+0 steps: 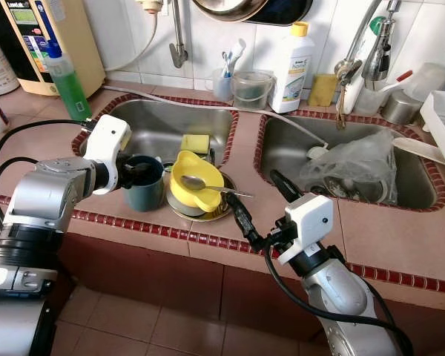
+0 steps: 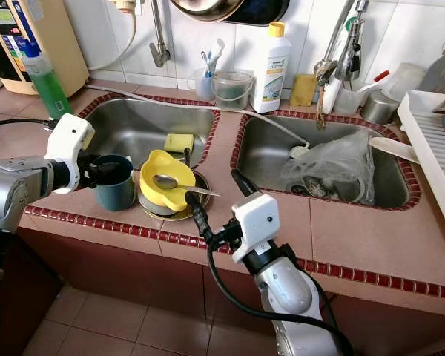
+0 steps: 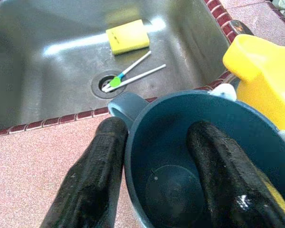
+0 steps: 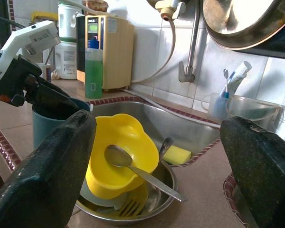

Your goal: Kitchen organization

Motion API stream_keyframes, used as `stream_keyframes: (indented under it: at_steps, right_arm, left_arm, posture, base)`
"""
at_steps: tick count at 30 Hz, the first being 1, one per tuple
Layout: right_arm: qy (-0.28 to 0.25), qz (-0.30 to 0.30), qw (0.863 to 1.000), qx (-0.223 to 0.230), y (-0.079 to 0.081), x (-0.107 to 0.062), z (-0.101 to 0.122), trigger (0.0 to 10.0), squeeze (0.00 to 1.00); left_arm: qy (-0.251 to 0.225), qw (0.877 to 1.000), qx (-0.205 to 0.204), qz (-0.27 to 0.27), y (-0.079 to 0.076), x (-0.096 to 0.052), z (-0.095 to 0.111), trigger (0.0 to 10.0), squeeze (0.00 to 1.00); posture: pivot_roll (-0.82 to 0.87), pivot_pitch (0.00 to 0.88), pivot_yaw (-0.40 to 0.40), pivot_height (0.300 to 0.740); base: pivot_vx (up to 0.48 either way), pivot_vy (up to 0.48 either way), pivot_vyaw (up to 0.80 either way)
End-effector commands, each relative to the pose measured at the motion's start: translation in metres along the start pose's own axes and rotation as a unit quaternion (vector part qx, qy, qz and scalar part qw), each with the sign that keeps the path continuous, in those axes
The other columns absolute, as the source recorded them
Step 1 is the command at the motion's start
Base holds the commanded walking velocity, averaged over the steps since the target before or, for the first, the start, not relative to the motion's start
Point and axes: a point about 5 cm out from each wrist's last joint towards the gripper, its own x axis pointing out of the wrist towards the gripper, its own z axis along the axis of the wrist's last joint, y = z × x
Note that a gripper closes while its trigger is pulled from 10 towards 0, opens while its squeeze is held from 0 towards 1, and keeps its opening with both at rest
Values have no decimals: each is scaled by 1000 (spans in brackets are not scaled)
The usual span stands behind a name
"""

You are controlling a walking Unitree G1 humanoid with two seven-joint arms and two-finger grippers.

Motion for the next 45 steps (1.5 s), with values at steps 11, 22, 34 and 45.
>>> stream_keyframes:
  at_steps: [11, 22, 34, 45]
  right_arm:
    - [-10, 0, 1000, -2, -1, 2, 6, 10000, 0]
    - [-12, 1, 1000, -2, -1, 2, 6, 10000, 0]
    - [-12, 0, 1000, -2, -1, 3, 6, 10000, 0]
    - [-17, -6, 1000, -2, -6, 9, 7, 10000, 0]
  left_arm:
    - [2, 1000, 0, 1, 3, -3, 3, 0, 0]
    - [1, 1000, 0, 2, 3, -4, 4, 0, 0]
    - [-1, 1000, 1, 6, 4, -4, 5, 0, 0]
    - [-46, 997, 35, 43, 16, -10, 15, 10000, 0]
  posture:
    - [43, 0, 38, 740]
    - [43, 0, 35, 740]
    - [47, 0, 31, 740]
    - [63, 0, 0, 740]
  base:
    - [0, 0, 0]
    - [0, 0, 0]
    - [0, 0, 0]
    - [0, 0, 0]
